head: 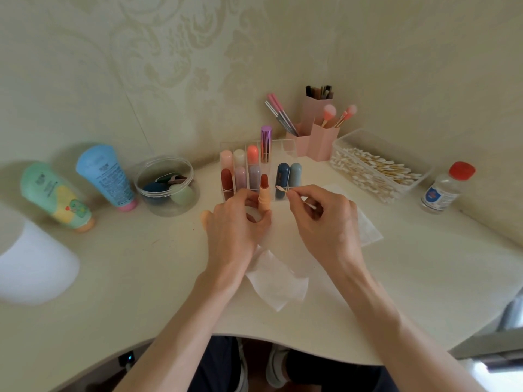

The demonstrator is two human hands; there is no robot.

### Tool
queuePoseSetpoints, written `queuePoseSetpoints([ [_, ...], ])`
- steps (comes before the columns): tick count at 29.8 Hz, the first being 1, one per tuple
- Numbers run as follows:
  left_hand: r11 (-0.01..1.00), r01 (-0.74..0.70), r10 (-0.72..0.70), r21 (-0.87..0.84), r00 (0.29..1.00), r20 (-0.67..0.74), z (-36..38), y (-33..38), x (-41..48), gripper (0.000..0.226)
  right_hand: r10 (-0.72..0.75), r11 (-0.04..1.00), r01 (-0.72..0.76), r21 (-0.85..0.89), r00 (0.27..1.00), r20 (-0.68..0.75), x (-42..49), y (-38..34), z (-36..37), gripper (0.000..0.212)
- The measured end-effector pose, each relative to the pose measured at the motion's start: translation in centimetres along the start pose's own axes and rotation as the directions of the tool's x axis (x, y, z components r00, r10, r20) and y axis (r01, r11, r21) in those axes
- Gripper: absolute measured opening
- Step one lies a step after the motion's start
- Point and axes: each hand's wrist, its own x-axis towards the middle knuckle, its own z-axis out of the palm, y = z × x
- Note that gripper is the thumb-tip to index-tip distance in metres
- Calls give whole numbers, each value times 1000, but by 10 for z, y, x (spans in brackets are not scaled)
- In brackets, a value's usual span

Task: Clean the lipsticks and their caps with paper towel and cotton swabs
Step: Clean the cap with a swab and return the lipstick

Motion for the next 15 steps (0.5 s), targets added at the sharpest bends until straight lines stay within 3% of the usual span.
queuePoseSetpoints([
  [15,1000,-28,28,9,1000,-2,1,-3,-1,24,11,1000,-11,-13,1000,0,0,-1,-1,8],
])
